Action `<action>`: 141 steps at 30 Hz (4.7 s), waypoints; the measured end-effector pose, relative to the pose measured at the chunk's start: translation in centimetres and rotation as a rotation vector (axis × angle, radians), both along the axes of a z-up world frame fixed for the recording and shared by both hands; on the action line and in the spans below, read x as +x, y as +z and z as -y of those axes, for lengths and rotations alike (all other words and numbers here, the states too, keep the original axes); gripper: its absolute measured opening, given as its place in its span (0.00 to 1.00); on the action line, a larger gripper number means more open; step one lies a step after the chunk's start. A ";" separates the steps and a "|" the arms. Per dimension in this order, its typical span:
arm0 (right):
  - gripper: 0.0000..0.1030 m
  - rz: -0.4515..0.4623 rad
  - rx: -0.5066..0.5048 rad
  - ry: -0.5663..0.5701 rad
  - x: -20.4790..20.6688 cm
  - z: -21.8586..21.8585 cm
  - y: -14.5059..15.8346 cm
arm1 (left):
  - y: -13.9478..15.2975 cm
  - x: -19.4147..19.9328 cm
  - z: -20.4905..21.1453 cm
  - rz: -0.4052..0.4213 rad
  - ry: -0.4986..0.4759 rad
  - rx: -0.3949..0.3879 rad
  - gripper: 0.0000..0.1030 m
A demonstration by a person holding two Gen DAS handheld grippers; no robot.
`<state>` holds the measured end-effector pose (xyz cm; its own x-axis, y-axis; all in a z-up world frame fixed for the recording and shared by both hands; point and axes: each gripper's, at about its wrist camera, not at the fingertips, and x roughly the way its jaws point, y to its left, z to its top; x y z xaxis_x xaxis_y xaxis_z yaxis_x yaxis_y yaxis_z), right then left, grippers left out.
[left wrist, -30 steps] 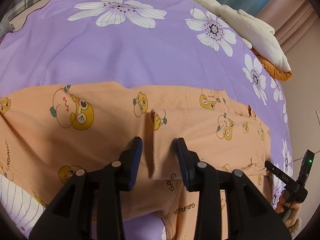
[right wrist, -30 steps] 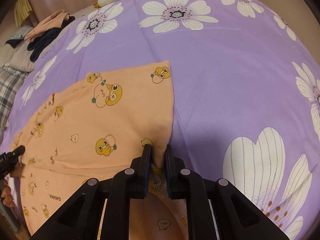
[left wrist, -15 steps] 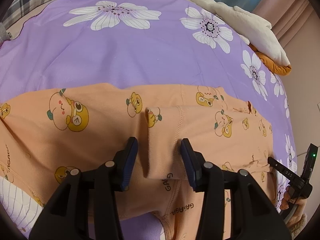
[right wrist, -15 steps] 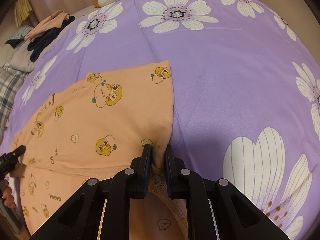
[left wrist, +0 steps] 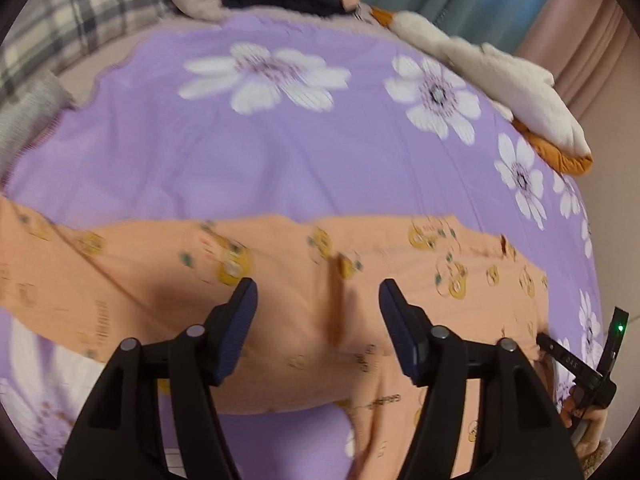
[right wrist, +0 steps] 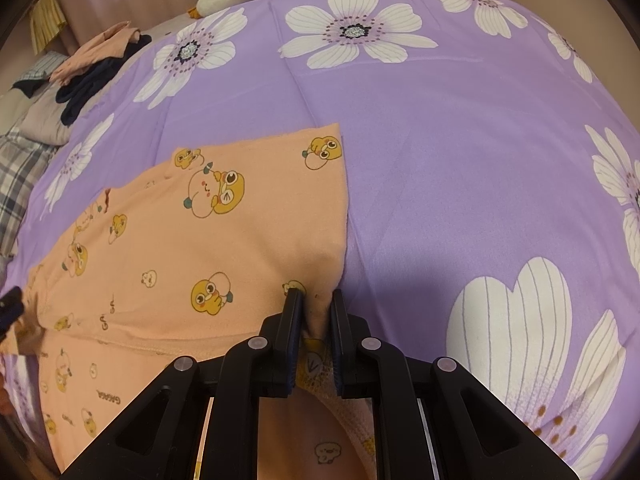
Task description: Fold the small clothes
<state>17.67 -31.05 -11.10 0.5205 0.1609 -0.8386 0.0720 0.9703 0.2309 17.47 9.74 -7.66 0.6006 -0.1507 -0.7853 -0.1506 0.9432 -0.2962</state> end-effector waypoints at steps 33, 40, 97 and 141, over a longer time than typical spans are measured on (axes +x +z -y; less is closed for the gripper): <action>0.79 0.314 0.061 0.011 -9.4 -5.7 11.9 | 1.0 -9.0 -19.6 0.000 0.707 -0.132 0.85; 0.79 0.325 0.079 0.025 -9.5 -6.8 11.9 | -1.2 -8.5 -21.3 -0.015 0.708 -0.240 0.72; 0.79 0.225 0.127 0.005 -9.4 -5.8 8.5 | -3.8 -1.0 5.5 -0.024 -0.182 -0.175 0.08; 0.51 -0.083 0.143 0.294 1.6 -22.3 2.1 | 2.5 -5.2 -12.7 0.038 0.217 -0.235 0.54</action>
